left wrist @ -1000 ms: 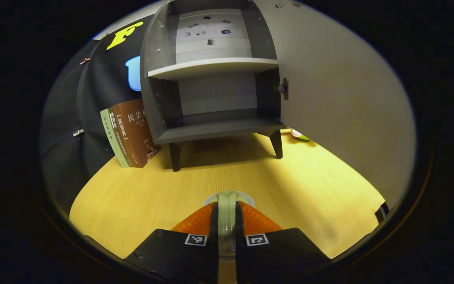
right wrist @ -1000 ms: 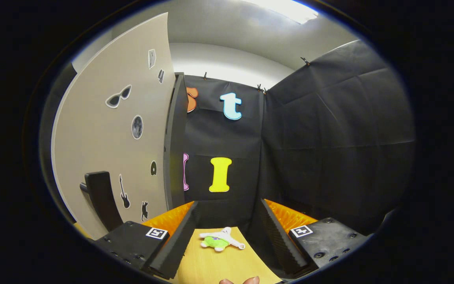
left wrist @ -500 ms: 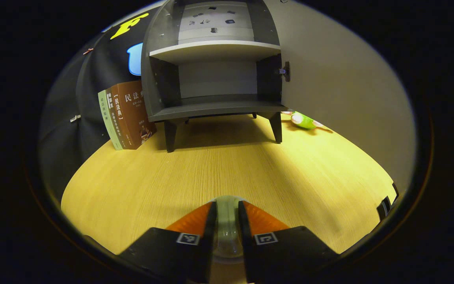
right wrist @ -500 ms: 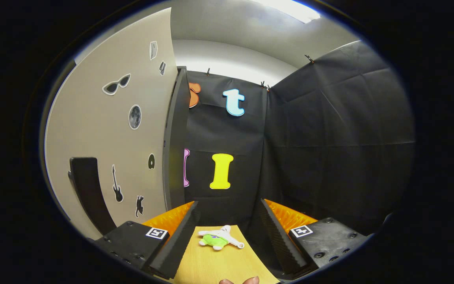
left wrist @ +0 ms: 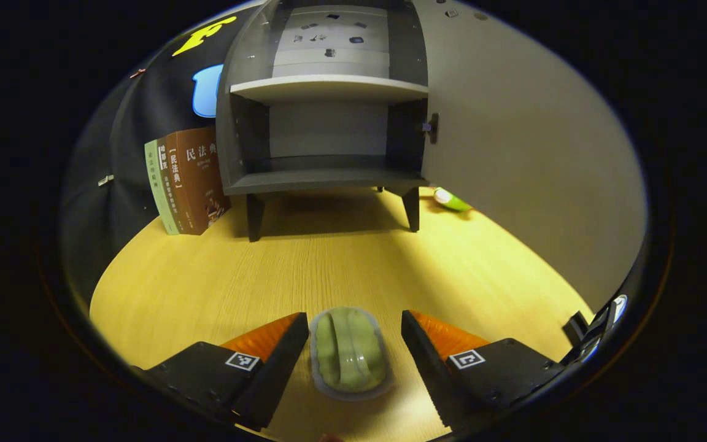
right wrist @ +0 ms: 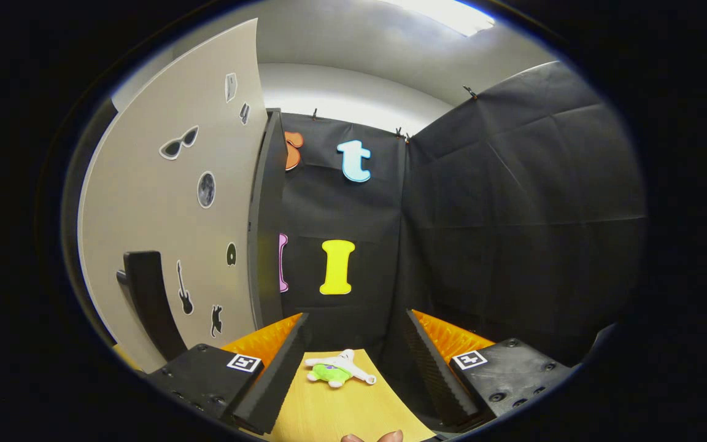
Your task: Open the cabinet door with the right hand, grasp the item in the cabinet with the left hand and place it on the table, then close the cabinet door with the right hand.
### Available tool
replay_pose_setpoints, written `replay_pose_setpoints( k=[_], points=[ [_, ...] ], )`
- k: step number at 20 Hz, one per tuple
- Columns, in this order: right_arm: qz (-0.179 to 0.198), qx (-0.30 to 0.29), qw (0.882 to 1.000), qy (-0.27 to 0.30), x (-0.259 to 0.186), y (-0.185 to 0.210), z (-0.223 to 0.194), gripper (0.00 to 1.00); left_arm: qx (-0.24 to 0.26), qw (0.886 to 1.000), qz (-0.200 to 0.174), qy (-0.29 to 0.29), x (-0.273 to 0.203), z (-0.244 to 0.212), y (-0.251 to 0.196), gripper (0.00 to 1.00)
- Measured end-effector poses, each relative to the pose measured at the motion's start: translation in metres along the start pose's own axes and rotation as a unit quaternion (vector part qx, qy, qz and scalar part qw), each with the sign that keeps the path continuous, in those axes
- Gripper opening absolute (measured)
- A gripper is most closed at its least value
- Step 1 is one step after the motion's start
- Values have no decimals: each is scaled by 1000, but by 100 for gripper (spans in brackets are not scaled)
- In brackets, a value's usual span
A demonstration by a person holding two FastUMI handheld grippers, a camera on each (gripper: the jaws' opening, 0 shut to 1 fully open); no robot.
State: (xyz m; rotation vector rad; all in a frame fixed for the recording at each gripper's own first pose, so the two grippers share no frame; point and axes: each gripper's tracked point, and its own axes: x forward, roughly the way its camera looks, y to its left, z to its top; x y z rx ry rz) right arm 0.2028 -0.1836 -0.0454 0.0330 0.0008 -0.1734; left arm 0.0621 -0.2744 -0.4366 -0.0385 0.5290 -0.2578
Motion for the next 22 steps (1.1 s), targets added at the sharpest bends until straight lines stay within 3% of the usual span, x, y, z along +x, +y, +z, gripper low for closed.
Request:
replay_pose_setpoints(
  k=[6, 12, 16, 22],
  points=[
    [-8, 5, 1000, 17, -15, 3, -2, 97, 27, 996, 18, -79, -59, 96, 45, 96],
    [-6, 4, 1000, 23, -27, 13, 2, 94, 7, 987, 38, -157, -135, 206, 86, 96],
    [-3, -3, 1000, 23, -37, 17, 7, 97, -11, 979, 38, -200, -185, 268, 108, 96],
    [15, -2, 1000, 27, -49, 35, 11, 97, -23, 972, 47, -231, -249, 330, 139, 96]
  ],
)
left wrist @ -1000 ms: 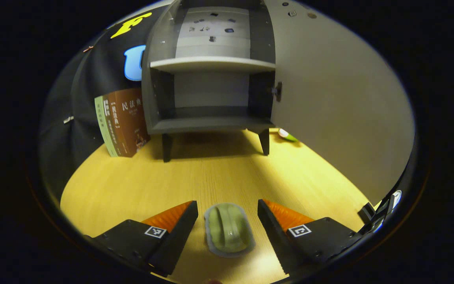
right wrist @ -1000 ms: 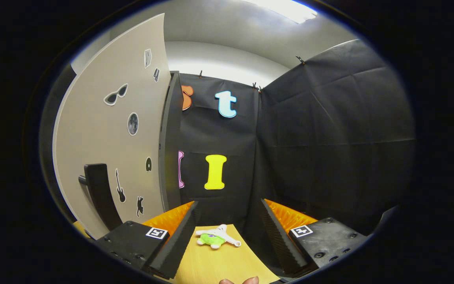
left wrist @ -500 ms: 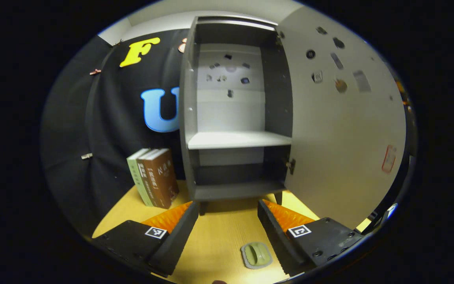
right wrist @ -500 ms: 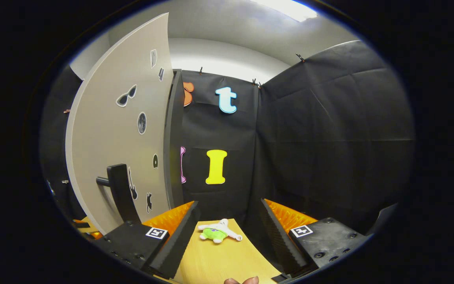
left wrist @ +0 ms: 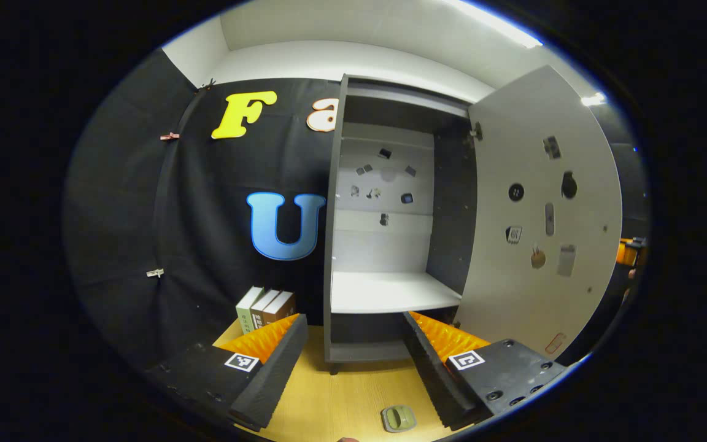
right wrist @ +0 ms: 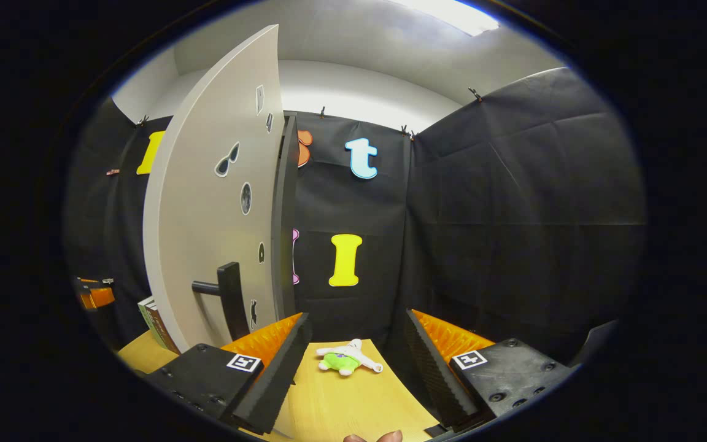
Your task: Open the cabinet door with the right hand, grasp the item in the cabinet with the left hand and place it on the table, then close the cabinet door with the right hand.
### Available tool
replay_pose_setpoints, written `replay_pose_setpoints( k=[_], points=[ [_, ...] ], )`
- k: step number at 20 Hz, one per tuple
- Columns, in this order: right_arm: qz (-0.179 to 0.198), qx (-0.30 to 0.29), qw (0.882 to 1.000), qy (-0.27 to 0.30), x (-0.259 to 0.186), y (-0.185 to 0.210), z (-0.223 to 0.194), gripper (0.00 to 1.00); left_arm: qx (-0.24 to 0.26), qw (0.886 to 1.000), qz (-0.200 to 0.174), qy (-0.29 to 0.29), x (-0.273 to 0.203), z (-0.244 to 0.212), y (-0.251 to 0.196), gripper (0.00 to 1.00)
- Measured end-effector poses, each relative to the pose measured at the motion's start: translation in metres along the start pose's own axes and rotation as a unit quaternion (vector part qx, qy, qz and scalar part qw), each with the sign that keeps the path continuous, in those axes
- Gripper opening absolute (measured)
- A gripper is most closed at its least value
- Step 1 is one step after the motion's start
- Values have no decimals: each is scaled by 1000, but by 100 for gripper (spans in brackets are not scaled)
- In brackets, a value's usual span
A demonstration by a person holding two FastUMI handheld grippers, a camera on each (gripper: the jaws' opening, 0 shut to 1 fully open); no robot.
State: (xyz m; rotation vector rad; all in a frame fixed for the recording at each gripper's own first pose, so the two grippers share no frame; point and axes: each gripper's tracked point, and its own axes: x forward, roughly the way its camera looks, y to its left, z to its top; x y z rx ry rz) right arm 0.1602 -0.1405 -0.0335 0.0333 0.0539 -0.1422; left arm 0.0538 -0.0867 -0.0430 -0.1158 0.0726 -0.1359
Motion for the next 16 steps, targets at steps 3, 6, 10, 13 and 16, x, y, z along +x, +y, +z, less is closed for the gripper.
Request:
replay_pose_setpoints(
  k=[3, 6, 10, 13, 16],
  points=[
    [5, -4, 1000, 0, -6, 7, 1, 97, 17, 1000, 17, -18, -15, 31, 20, 96],
    [17, 7, 1000, 10, -11, 21, -2, 97, 19, 999, 30, -25, -30, 41, 35, 96],
    [2, 20, 1000, 15, -18, 24, -3, 95, 31, 999, 42, -11, -46, 30, 56, 96],
    [-3, 46, 999, 10, -22, 32, 0, 96, 39, 998, 54, -3, -55, 25, 75, 96],
    [-12, 24, 1000, 1, -27, 38, 2, 96, 34, 998, 55, 1, -61, 20, 84, 96]
  ],
)
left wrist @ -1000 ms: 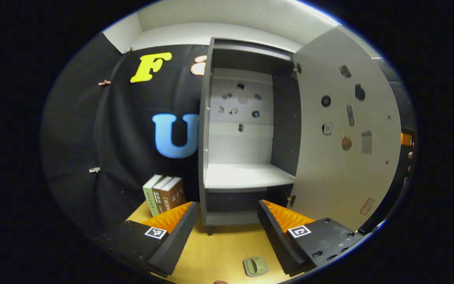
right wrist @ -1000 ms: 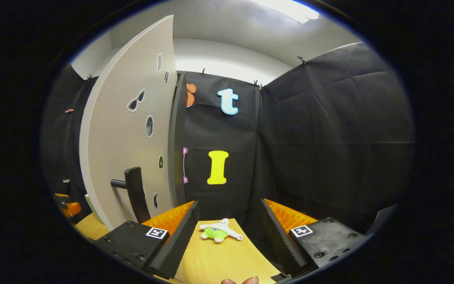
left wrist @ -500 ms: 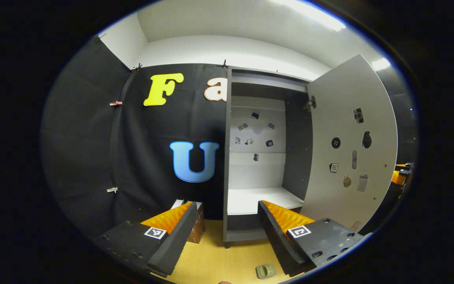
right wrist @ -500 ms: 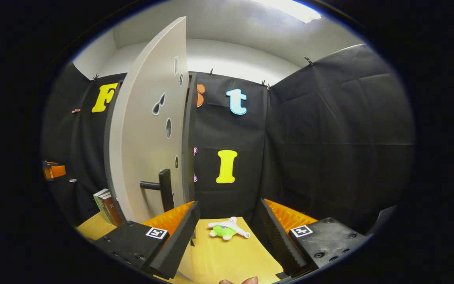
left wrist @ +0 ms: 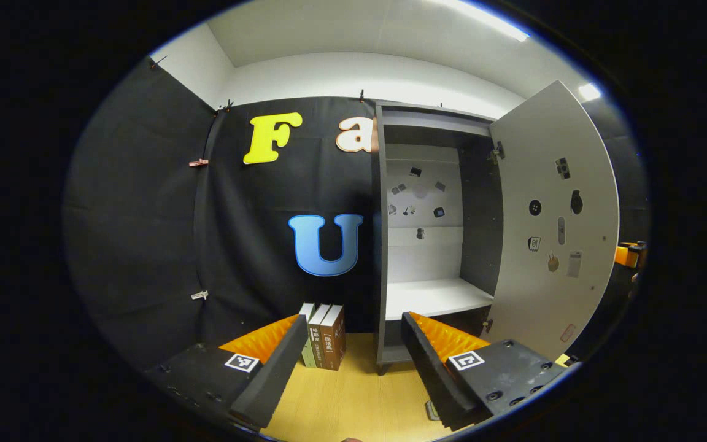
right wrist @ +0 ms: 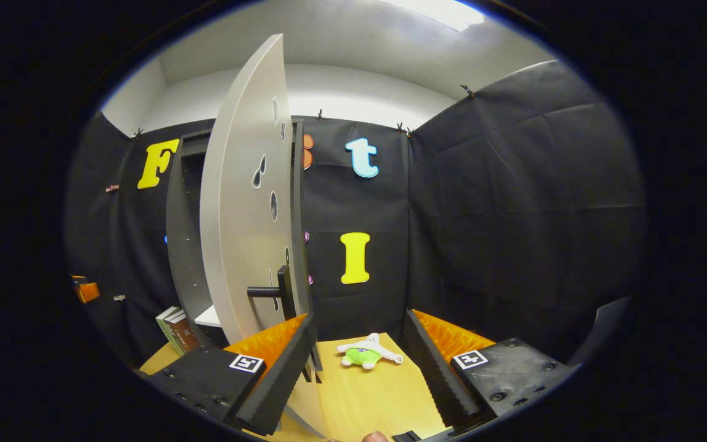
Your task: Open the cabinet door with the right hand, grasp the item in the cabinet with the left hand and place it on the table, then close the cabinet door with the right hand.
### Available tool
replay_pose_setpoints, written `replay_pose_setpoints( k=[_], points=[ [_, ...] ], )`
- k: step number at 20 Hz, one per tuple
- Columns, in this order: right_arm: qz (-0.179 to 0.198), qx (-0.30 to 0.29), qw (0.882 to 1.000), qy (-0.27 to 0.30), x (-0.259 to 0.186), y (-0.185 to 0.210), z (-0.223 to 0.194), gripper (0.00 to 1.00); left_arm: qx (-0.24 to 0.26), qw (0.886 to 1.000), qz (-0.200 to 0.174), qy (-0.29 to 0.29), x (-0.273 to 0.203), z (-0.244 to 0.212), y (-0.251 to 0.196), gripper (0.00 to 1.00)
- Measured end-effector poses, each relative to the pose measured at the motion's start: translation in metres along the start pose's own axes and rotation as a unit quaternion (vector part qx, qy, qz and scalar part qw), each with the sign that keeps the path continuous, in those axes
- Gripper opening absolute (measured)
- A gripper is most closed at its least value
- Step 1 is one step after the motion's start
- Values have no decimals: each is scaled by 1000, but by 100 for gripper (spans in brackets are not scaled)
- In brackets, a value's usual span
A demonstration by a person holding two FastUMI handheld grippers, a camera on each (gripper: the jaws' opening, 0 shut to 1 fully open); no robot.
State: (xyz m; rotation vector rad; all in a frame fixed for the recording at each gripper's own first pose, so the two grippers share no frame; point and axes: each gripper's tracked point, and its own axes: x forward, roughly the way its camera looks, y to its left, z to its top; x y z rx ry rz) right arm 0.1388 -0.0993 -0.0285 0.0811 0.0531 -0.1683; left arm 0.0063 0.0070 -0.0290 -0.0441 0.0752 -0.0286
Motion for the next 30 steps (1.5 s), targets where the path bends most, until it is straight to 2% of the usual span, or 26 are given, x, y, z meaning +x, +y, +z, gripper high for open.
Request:
replay_pose_setpoints(
  k=[2, 3, 4, 8, 18, 27, 30],
  points=[
    [4, 4, 1000, 2, -2, 9, -1, 96, 2, 1000, 4, 1, -3, -1, 8, 96],
    [9, 7, 1000, 4, -3, 14, -3, 91, 0, 1000, 5, 0, -4, -1, 10, 96],
    [14, 8, 1000, 4, -5, 22, -3, 96, -2, 1000, 3, -1, -3, -1, 10, 96],
    [35, 6, 999, 4, -19, 52, -4, 96, 0, 1000, 2, -2, -4, -1, 15, 96],
    [102, 16, 995, 10, -20, 132, -10, 96, 6, 1000, -2, -5, -5, 0, 23, 96],
    [170, 16, 985, 27, -21, 211, -24, 96, 11, 1000, -5, -2, -4, -3, 26, 96],
    [187, 7, 982, 29, -29, 223, -26, 96, 11, 1000, -3, -1, -5, -3, 27, 96]
  ],
)
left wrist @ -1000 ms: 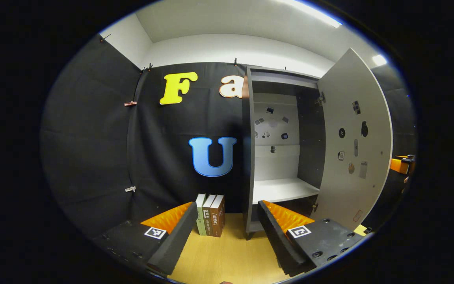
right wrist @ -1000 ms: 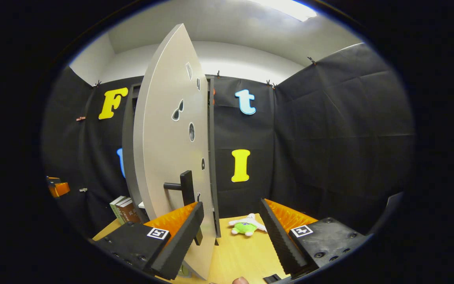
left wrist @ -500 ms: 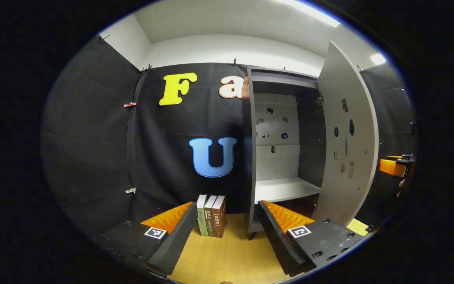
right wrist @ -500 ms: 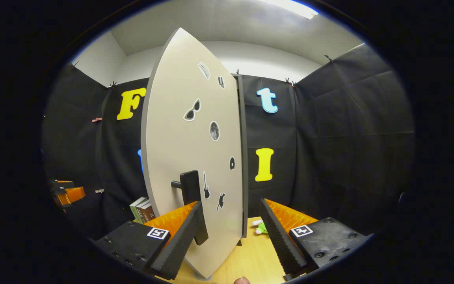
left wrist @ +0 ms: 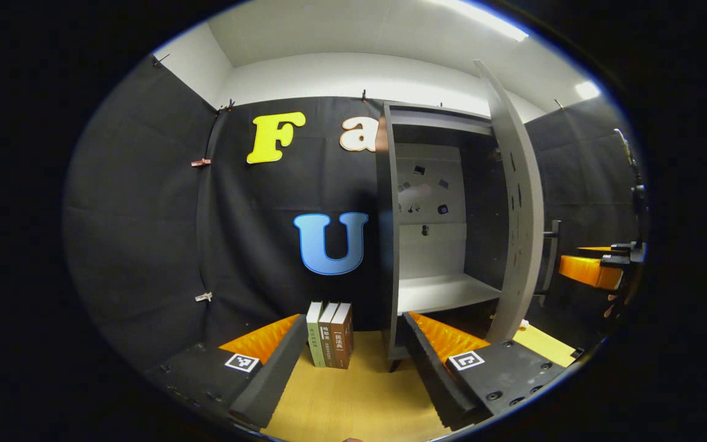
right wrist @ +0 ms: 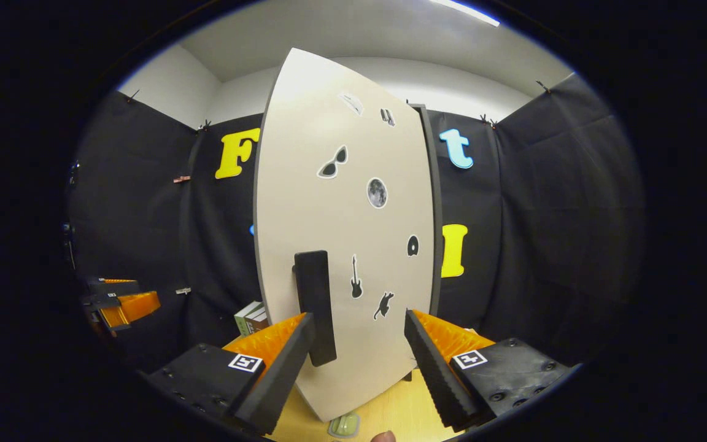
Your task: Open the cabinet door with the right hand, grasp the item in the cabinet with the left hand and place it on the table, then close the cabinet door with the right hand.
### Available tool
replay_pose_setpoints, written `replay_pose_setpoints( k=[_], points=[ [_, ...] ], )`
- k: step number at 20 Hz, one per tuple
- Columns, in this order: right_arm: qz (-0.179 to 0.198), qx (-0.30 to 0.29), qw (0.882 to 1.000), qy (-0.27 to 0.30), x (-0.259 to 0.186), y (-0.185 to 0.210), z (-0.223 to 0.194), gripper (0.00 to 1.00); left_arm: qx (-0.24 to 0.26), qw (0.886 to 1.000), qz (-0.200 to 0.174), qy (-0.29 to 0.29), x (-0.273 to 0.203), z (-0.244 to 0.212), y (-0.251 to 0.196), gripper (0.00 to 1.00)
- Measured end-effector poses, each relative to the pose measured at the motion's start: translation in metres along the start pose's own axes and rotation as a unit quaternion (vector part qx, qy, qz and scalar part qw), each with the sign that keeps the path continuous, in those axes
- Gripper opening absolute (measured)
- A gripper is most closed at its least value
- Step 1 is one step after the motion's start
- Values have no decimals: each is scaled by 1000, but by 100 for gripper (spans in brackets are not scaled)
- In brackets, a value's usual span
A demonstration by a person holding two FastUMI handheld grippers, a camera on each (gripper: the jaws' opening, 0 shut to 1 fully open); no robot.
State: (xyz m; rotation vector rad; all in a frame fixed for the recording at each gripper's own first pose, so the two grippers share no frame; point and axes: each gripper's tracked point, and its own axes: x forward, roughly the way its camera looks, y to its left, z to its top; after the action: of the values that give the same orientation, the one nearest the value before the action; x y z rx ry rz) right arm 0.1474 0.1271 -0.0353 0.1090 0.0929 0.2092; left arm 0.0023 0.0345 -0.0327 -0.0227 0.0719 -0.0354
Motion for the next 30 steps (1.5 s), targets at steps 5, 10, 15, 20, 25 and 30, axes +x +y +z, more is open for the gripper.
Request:
replay_pose_setpoints(
  k=[5, 10, 15, 20, 25, 30],
  points=[
    [10, 0, 1000, 0, -5, 7, 0, 96, -2, 1000, 5, 2, -2, -1, 2, 96],
    [10, 2, 1000, -2, -8, 5, 2, 96, -1, 1000, 1, -3, -5, 4, -3, 96],
    [4, -1, 1000, -7, -9, 3, 3, 96, 3, 1000, -1, -2, -5, 3, -7, 96],
    [-25, -11, 999, -30, -8, -9, 12, 96, 8, 1000, -1, -3, -6, 4, -10, 96],
    [-39, -12, 998, -43, -10, -15, 16, 96, 8, 1000, 1, -4, -8, 5, -10, 96],
    [-49, -19, 997, -60, -15, -20, 21, 96, 6, 1000, 0, -3, -6, 4, -13, 96]
  ],
)
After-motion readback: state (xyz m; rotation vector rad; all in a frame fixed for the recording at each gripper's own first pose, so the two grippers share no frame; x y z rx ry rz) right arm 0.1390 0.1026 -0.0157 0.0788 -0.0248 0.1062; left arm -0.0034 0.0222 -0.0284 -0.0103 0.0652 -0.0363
